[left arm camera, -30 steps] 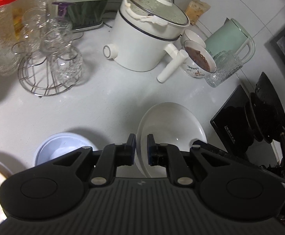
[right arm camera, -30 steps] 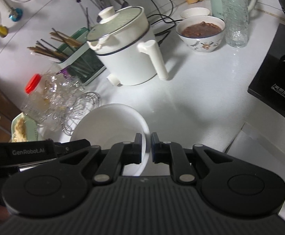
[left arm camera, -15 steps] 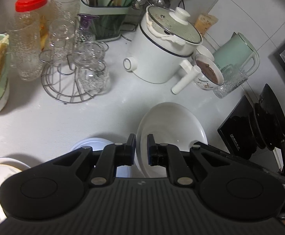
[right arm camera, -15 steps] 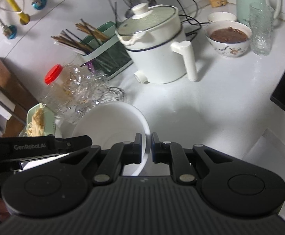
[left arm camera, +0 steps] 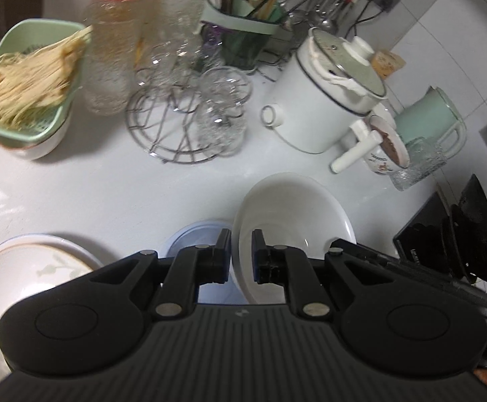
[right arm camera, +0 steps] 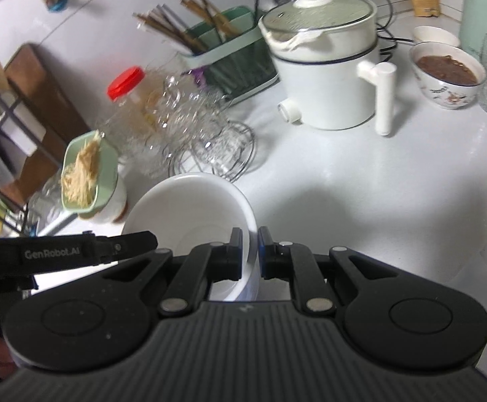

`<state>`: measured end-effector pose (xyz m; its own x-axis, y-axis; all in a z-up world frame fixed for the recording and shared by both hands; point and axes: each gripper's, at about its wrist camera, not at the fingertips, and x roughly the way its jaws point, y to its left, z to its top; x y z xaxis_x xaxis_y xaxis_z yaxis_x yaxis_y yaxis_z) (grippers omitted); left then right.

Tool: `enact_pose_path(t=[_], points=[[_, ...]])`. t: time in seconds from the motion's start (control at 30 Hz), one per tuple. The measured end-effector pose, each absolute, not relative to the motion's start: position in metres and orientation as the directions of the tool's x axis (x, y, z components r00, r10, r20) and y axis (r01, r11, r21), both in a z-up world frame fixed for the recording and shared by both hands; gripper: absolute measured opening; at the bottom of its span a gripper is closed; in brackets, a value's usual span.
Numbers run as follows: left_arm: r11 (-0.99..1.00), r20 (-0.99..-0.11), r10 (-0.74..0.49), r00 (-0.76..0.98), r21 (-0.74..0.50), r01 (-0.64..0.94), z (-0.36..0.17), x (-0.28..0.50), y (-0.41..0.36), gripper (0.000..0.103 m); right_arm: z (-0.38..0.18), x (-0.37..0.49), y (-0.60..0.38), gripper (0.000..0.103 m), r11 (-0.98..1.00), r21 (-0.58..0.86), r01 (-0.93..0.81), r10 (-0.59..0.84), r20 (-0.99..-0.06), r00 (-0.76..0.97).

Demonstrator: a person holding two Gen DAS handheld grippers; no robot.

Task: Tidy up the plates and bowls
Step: 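Lift the white bowl with both grippers and carry it toward the plate stack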

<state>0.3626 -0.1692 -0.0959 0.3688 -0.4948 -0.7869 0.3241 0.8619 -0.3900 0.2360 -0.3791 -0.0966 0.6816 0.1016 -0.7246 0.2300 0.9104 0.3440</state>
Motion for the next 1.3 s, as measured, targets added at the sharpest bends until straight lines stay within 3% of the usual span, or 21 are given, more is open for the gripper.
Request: enact_pose_path(t=[0.43,0.73,0.8,0.9,1.07,1.3], points=[[0.900,-0.841,-0.420,0.340,-0.339,0.272,-0.135,0.359,-0.152,0.013,-0.136,0.253,-0.353,0.014,0.947,0.269,0.178,0.119,-0.805,0.582],[0.908,-0.856,-0.397,0.332,-0.313,0.278,-0.136,0.366,-0.147,0.014,-0.138,0.257,-0.349,0.014,0.959,0.239,0.150,0.104,-0.794,0.599],[0.910,-0.855,-0.394,0.336,-0.311,0.275,-0.134,0.369,-0.146,0.023,-0.135,0.256,-0.353,0.019,0.956,0.250,0.152,0.109,-0.786,0.608],[0.913,-0.852,-0.390,0.349,-0.307,0.271,-0.132,0.374,-0.145,0.043,-0.133,0.256,-0.359,0.039,0.951,0.263,0.165,0.106,-0.774,0.624],[0.901,-0.855,-0.401,0.329,-0.303,0.312,-0.140,0.387,-0.150,0.049,-0.147,0.263,-0.373,0.039,0.920,0.332,0.209,0.146,-0.784,0.603],[0.890,-0.884,-0.389,0.260,-0.288,0.354,-0.165,0.406,-0.166,0.049,-0.172,0.269,-0.380,0.039,0.870,0.414,0.268,0.203,-0.796,0.571]])
